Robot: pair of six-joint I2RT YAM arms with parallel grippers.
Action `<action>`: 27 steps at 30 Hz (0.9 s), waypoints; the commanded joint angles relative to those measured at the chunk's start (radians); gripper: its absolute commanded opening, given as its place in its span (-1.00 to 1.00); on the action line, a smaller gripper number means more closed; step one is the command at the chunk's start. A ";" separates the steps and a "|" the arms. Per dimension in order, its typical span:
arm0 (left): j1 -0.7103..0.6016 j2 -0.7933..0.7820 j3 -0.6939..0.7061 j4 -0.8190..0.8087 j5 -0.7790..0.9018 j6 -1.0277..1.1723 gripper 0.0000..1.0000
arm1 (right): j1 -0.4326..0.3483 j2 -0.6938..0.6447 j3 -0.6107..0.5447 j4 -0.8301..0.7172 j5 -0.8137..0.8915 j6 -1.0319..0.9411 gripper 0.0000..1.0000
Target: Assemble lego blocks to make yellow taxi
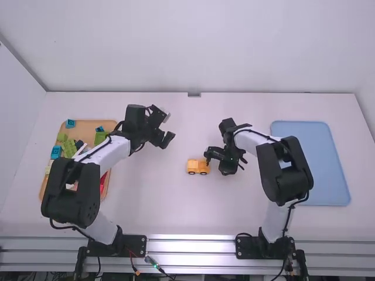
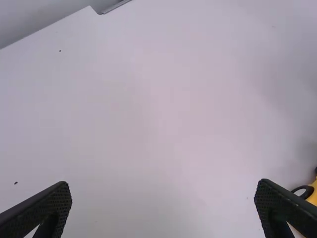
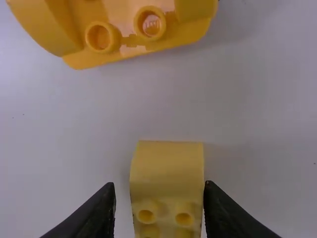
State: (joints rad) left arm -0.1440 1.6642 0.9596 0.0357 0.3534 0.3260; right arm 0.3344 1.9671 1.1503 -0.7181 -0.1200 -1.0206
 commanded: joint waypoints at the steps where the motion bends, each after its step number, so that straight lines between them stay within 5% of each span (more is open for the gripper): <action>1: -0.002 -0.017 -0.005 -0.001 -0.004 0.011 0.98 | -0.001 0.008 -0.013 -0.001 0.013 0.007 -0.08; 5: 0.006 -0.017 -0.005 -0.002 -0.004 0.011 0.98 | -0.001 0.008 -0.035 0.006 0.023 0.006 -0.10; 10: -0.002 -0.017 -0.005 -0.001 -0.003 0.011 0.98 | -0.001 0.008 -0.038 0.007 0.019 0.003 -0.46; 18: 0.004 -0.017 -0.005 -0.001 -0.003 0.011 0.98 | -0.001 0.008 -0.037 0.015 0.019 0.011 -0.66; 27: -0.002 -0.017 -0.005 0.042 -0.004 0.003 0.98 | 0.000 0.008 -0.037 0.228 0.070 0.554 -0.77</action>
State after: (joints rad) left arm -0.1440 1.6638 0.9596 0.0586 0.3534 0.3294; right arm 0.3347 1.9640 1.1248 -0.5186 -0.0776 -0.7460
